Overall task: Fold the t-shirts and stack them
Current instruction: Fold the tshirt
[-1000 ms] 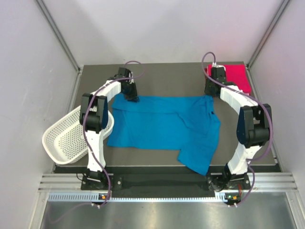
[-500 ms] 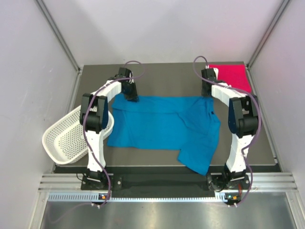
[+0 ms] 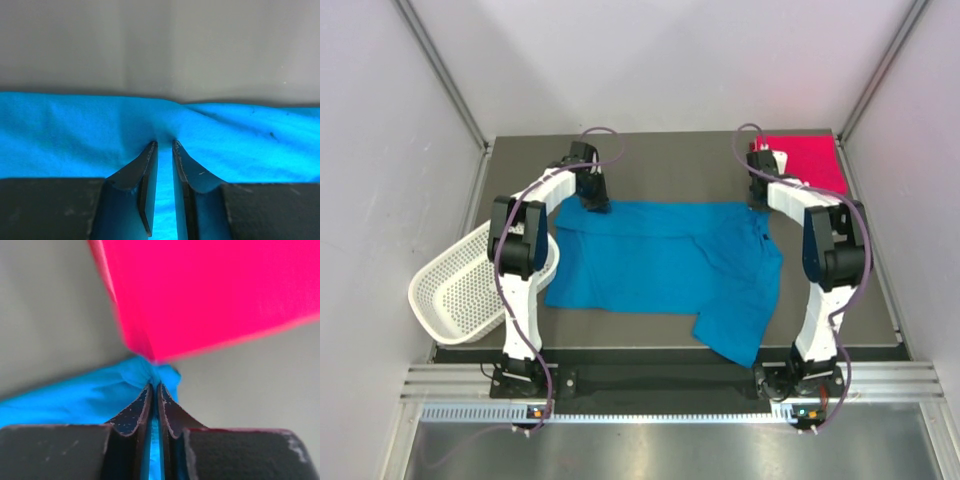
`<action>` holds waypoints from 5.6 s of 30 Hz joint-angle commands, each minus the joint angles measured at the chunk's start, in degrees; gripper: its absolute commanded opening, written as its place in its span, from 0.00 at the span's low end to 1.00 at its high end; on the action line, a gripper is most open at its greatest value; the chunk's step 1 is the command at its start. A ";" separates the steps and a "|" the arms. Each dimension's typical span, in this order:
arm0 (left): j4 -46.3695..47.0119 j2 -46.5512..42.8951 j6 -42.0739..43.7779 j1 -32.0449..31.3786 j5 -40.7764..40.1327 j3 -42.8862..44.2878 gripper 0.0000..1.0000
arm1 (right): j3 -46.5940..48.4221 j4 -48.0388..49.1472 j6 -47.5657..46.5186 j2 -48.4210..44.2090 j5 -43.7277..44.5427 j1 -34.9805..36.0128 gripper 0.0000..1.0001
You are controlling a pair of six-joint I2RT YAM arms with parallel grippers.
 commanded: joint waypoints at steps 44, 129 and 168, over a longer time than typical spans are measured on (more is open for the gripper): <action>-0.36 -2.11 1.00 -5.63 3.00 6.79 0.35 | -26.78 6.45 16.50 -23.02 -32.25 -22.37 0.37; 19.78 -11.07 -22.56 -34.29 11.53 -12.29 0.00 | -25.91 10.31 11.66 -24.61 -39.54 -21.67 0.48; 13.54 -1.42 4.69 -52.65 -15.88 1.25 0.53 | -30.21 13.12 14.83 -26.10 -44.38 -23.95 0.44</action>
